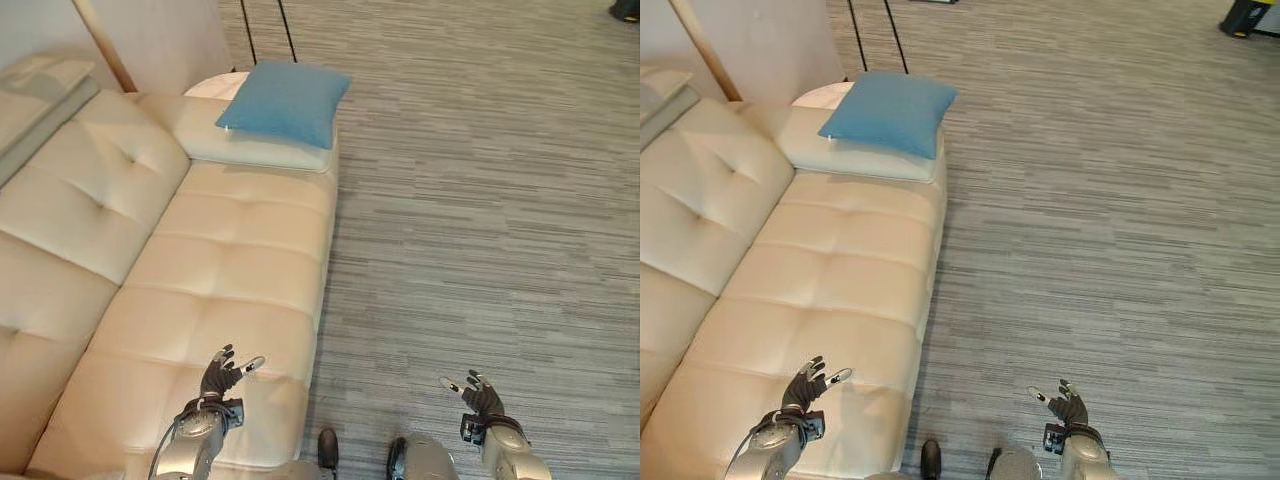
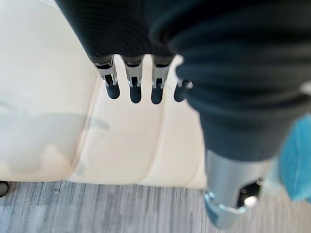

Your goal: Pick up all the scattered cushions and arrange them neatly on the sofa.

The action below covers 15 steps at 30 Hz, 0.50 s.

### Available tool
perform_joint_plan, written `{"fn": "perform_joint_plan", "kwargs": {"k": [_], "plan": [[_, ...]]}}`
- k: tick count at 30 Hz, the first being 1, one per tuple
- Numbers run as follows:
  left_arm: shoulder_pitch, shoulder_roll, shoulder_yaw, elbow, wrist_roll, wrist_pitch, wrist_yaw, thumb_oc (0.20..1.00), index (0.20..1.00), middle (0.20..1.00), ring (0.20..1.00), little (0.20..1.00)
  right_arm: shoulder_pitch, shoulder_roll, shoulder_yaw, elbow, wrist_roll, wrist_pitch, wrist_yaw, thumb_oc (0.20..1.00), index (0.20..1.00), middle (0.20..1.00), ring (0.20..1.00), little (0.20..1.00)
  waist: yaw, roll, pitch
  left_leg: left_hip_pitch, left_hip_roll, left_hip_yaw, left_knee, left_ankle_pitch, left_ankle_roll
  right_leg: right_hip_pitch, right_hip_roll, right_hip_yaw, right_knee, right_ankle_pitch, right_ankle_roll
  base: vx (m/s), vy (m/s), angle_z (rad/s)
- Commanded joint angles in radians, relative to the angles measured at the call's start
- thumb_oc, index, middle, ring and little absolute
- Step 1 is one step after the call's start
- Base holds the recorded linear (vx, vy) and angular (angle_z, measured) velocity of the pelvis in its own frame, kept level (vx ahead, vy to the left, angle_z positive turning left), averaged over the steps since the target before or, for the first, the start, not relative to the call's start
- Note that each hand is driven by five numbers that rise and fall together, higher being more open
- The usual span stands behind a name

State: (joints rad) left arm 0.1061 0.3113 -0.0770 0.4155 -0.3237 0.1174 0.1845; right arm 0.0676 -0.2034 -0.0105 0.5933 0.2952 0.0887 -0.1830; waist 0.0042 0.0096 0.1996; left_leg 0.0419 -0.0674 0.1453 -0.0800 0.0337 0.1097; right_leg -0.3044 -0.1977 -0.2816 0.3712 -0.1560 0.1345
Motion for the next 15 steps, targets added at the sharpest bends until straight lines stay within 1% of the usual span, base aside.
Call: {"fn": "perform_joint_plan", "kwargs": {"k": [1,2,3,4,5,6,7,8,10,11,12,13,14,15], "plan": [[0.000,0.005,0.012,-0.026,0.058,-0.029,-0.015,1.000,1.000,1.000,1.000,1.000,0.015,-0.024,-0.022,-0.017,0.016,-0.022,-0.013,1.000,1.000,1.000,1.000,1.000,0.001,0.015,0.035,0.024,0.017,-0.032,-0.007,-0.115,-0.080,0.123,0.103,0.002,-0.272,0.148,-0.001,0.45,-0.172,-0.35],[-0.007,-0.002,0.015,-0.022,0.089,-0.029,-0.023,1.000,1.000,1.000,1.000,1.000,0.025,-0.010,-0.042,-0.016,0.020,-0.020,-0.019,1.000,1.000,1.000,1.000,1.000,-0.010,0.007,0.031,0.069,0.017,-0.018,-0.007,-0.142,-0.097,0.104,0.124,0.011,-0.458,0.216,0.026,0.34,-0.125,-0.25],[-0.007,-0.001,0.015,-0.022,0.089,-0.029,-0.023,1.000,1.000,1.000,1.000,1.000,0.025,-0.010,-0.042,-0.016,0.020,-0.020,-0.019,1.000,1.000,1.000,1.000,1.000,-0.009,0.006,0.030,0.068,0.016,-0.017,-0.007,-0.141,-0.097,0.102,0.123,0.013,-0.458,0.217,0.026,0.59,-0.217,-0.22],[-0.006,-0.004,0.014,-0.030,0.096,-0.032,-0.028,1.000,1.000,1.000,1.000,1.000,0.036,-0.008,-0.052,-0.016,0.018,-0.021,-0.020,1.000,1.000,1.000,1.000,1.000,-0.016,0.007,0.021,0.094,0.016,-0.020,-0.007,-0.159,-0.104,0.099,0.122,0.003,-0.458,0.220,0.032,0.41,-0.143,-0.12],[-0.006,-0.012,0.005,-0.023,0.100,-0.032,-0.034,1.000,1.000,1.000,1.000,1.000,0.042,-0.003,-0.057,-0.011,0.026,-0.022,-0.018,1.000,1.000,1.000,1.000,1.000,-0.020,0.008,0.010,0.112,0.017,-0.025,-0.007,-0.171,-0.107,0.117,0.125,0.007,-0.458,0.216,0.024,0.61,-0.204,-0.07],[-0.007,-0.024,0.000,-0.022,0.096,-0.034,-0.036,1.000,1.000,1.000,1.000,1.000,0.048,-0.002,-0.061,0.002,0.037,-0.031,-0.019,1.000,1.000,1.000,1.000,1.000,-0.024,0.010,-0.005,0.136,0.022,-0.025,-0.007,-0.187,-0.105,0.137,0.131,0.006,-0.458,0.227,0.014,0.36,-0.111,0.06],[-0.007,-0.024,0.000,-0.022,0.096,-0.034,-0.036,1.000,1.000,1.000,1.000,1.000,0.048,-0.002,-0.061,0.002,0.037,-0.031,-0.019,1.000,1.000,1.000,1.000,1.000,-0.023,0.009,-0.005,0.135,0.020,-0.024,-0.007,-0.186,-0.105,0.135,0.130,0.007,-0.458,0.229,0.014,0.55,-0.190,0.07],[-0.008,-0.036,-0.007,-0.018,0.083,-0.031,-0.034,1.000,1.000,1.000,1.000,1.000,0.051,-0.014,-0.064,0.013,0.045,-0.030,-0.018,1.000,1.000,1.000,1.000,1.000,-0.035,0.026,-0.023,0.173,0.045,-0.033,0.006,-0.192,-0.115,0.160,0.148,0.006,-0.429,0.207,-0.008,0.52,-0.217,0.11],[-0.012,-0.050,-0.017,-0.004,0.055,-0.028,-0.037,1.000,1.000,1.000,1.000,1.000,0.054,-0.029,-0.060,0.029,0.052,-0.033,-0.016,1.000,1.000,1.000,1.000,1.000,-0.042,0.035,-0.032,0.139,0.080,-0.034,0.167,-0.145,-0.149,0.195,0.163,0.010,-0.410,0.165,-0.041,0.56,-0.300,0.27],[-0.018,-0.052,-0.023,0.006,0.049,-0.027,-0.039,1.000,1.000,1.000,1.000,1.000,0.052,-0.036,-0.055,0.033,0.056,-0.034,-0.015,1.000,1.000,1.000,1.000,1.000,-0.043,0.035,-0.032,0.110,0.087,-0.033,0.250,-0.117,-0.162,0.219,0.170,0.012,-0.415,0.150,-0.055,0.27,-0.192,0.21],[-0.018,-0.052,-0.023,0.007,0.049,-0.027,-0.039,1.000,1.000,1.000,1.000,1.000,0.052,-0.035,-0.055,0.033,0.056,-0.034,-0.015,1.000,1.000,1.000,1.000,1.000,-0.044,0.033,-0.033,0.105,0.086,-0.034,0.254,-0.117,-0.161,0.218,0.169,0.012,-0.418,0.152,-0.055,0.23,-0.183,0.09],[-0.023,-0.053,-0.030,0.016,0.046,-0.026,-0.040,1.000,1.000,1.000,1.000,1.000,0.052,-0.040,-0.052,0.033,0.065,-0.037,-0.010,1.000,1.000,1.000,1.000,1.000,-0.042,0.029,-0.027,0.067,0.088,-0.044,0.346,-0.085,-0.168,0.245,0.177,0.018,-0.425,0.138,-0.069,0.30,-0.253,0.02],[-0.031,-0.050,-0.037,0.028,0.042,-0.029,-0.040,1.000,1.000,1.000,1.000,1.000,0.050,-0.057,-0.048,0.036,0.073,-0.038,-0.001,1.000,1.000,1.000,1.000,1.000,-0.027,0.019,-0.005,-0.023,0.078,-0.079,0.528,-0.018,-0.174,0.294,0.186,0.032,-0.436,0.113,-0.098,0.30,-0.254,0.10],[-0.031,-0.050,-0.037,0.028,0.042,-0.029,-0.040,1.000,1.000,1.000,1.000,1.000,0.049,-0.057,-0.049,0.036,0.074,-0.038,-0.001,1.000,1.000,1.000,1.000,1.000,-0.029,0.020,-0.005,-0.027,0.079,-0.081,0.536,-0.021,-0.174,0.293,0.187,0.030,-0.436,0.113,-0.099,0.38,-0.279,-0.04]]}}
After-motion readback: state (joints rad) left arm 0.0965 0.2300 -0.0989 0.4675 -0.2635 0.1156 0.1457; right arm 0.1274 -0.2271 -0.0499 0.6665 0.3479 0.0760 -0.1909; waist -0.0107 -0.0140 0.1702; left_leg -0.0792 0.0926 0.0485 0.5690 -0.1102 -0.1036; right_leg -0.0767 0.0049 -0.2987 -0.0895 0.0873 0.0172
